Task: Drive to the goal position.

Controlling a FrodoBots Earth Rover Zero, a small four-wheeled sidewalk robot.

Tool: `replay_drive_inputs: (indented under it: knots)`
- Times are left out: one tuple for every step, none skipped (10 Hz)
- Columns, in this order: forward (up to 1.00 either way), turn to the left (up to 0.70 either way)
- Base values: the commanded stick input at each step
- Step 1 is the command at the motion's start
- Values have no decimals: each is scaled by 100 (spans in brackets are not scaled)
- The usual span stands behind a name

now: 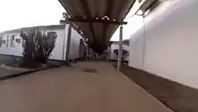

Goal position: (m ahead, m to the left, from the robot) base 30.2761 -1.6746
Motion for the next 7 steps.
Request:
replay_drive_inputs:
  knots:
    - [70, 0]
    - [70, 0]
    - [70, 0]
    - [70, 0]
    - [70, 0]
    - [70, 0]
    - [70, 0]
